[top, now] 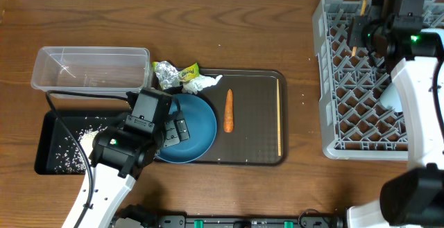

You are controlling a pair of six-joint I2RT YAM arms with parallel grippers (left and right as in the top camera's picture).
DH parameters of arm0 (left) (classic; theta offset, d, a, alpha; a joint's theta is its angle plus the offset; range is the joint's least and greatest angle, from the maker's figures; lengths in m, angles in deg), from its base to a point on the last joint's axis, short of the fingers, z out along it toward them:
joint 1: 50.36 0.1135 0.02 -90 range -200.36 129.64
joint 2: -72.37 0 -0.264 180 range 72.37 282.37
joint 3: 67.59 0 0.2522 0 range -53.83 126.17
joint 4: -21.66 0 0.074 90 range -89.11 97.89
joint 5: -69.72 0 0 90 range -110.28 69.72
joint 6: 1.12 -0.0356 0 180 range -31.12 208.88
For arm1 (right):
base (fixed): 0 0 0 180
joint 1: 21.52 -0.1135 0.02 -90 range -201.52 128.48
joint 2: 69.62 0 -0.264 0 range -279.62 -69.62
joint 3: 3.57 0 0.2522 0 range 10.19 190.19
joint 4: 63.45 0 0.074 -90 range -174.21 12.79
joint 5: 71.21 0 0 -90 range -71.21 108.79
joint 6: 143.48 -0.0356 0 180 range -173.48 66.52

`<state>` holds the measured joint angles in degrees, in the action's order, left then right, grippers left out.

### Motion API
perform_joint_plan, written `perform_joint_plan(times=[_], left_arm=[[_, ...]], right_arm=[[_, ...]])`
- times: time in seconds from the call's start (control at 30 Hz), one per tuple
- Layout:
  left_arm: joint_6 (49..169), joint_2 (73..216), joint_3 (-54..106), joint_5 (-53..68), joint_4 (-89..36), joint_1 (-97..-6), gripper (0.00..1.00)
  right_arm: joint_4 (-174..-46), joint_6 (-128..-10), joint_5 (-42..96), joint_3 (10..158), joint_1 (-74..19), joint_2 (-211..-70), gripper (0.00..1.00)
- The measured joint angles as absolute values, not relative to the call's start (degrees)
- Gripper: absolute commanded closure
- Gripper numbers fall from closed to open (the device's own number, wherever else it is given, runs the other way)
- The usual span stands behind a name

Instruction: Sort waste into correct bins and load items into the dishwasher rack

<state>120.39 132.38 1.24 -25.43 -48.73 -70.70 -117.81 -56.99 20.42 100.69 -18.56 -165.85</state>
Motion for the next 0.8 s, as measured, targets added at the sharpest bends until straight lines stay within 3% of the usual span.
perform_joint_plan(times=[0.5,0.53,0.63,0.7,0.8], left_arm=[[120.39,132.36,1.24,-25.43,-48.75,-70.7,0.02],[120.39,132.38,1.24,-25.43,-48.73,-70.7,0.02],[120.39,132.38,1.24,-25.43,-48.73,-70.7,0.02],[120.39,132.38,1.24,-25.43,-48.73,-70.7,0.02],[120.39,132.38,1.24,-25.43,-48.73,-70.7,0.02]], right_arm=[[-113.81,-55.89,22.91,100.16,-18.43,-181.78,0.97],[-113.81,-55.85,22.83,100.18,-18.43,-181.87,0.86],[-113.85,-55.76,22.54,100.16,-18.43,-181.85,0.28],[-114.18,-55.65,22.43,100.18,-18.43,-181.87,0.15],[-115.58,-56.46,22.19,100.18,-18.43,-181.85,0.14]])
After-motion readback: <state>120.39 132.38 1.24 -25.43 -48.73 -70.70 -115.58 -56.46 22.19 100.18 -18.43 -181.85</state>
